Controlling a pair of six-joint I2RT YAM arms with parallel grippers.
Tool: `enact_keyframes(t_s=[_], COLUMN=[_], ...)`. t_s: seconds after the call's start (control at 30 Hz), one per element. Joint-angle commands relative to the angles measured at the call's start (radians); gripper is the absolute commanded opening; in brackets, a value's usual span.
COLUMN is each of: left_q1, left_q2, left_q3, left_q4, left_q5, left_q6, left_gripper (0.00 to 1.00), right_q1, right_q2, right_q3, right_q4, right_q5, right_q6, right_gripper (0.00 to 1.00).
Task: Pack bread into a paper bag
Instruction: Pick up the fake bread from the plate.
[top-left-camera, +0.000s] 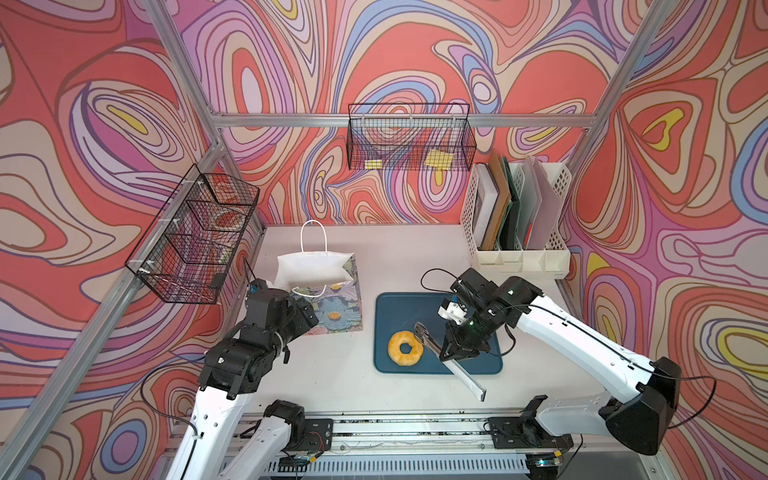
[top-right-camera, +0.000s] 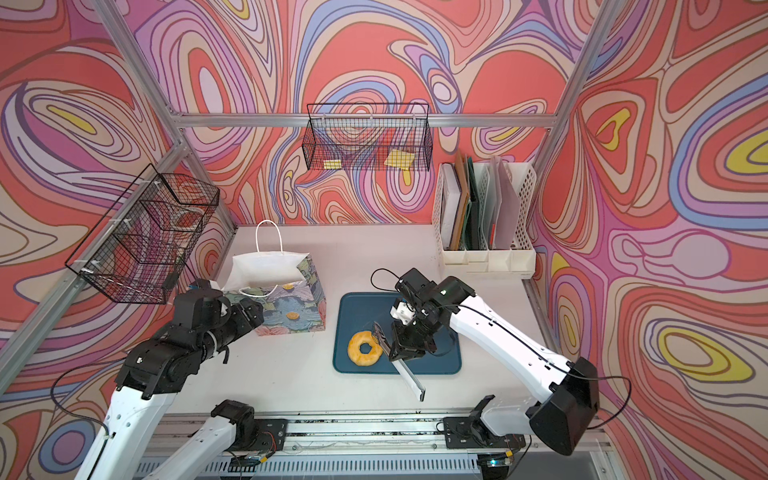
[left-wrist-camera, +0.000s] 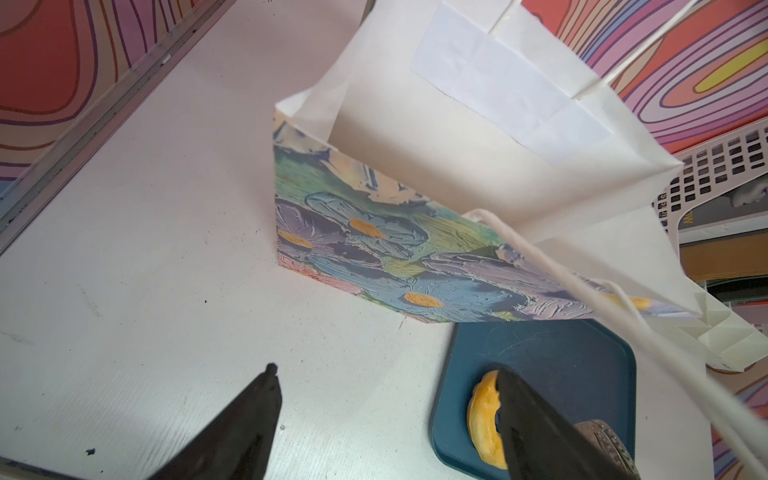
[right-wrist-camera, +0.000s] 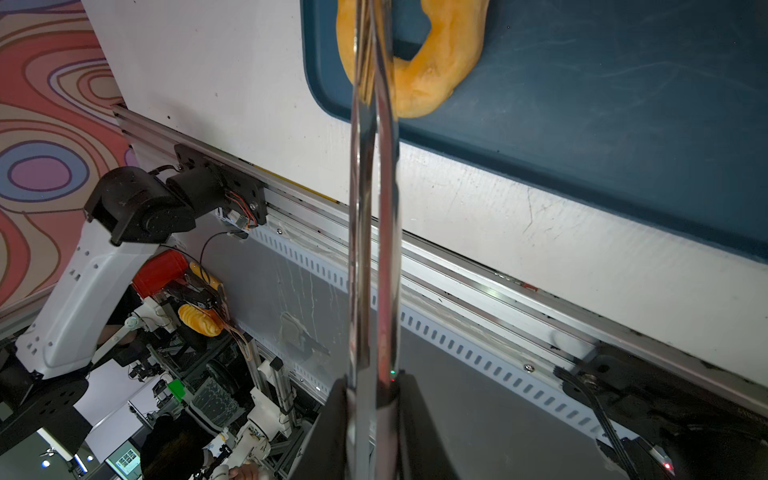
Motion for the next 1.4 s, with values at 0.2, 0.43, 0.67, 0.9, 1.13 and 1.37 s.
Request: enact_keyframes(t_s=[0.2,0.43,0.67,0.9,1.13,1.37], left_q1=[-0.002,-0.002,-0.001,-0.002,-0.002,-0.001], left_q2=[-0.001,-0.002,0.000,-0.004,-0.005,-0.005], left_q3=[-0.017,-0.017,-0.013,-0.020,-0.036,-0.043], left_q4=[0.032,0.035,0.032,0.035,0.044,0.051], left_q5=[0.008,0.008,0.004,0.004,0.009,0.011], left_q6=[-0.002,-0.001,0.002,0.002,0.000,0.001], left_gripper=[0.87,0.86,0.86,0.86,0.86,0.86], right_q1=[-0.003,-0.002,-0.002,-0.002,-0.002,-0.016], right_q2=[-0.007,0.023,0.062,0.079,0.081,0.109], right_q3=[-0.063,-0.073,-0.045,-0.002,0.083,0.106], right_q4=[0.012,0.027,0.023,0.005,-0.067,-0.071], right_q5=[-0.061,-0.063,-0.062,-0.019,0.059,0.112], right_q6=[-0.013,-0.038,-0.070,-0.075,-0.082,-0.087], right_gripper=[0.23,0.25,0.31,0.32,0.32,0.30])
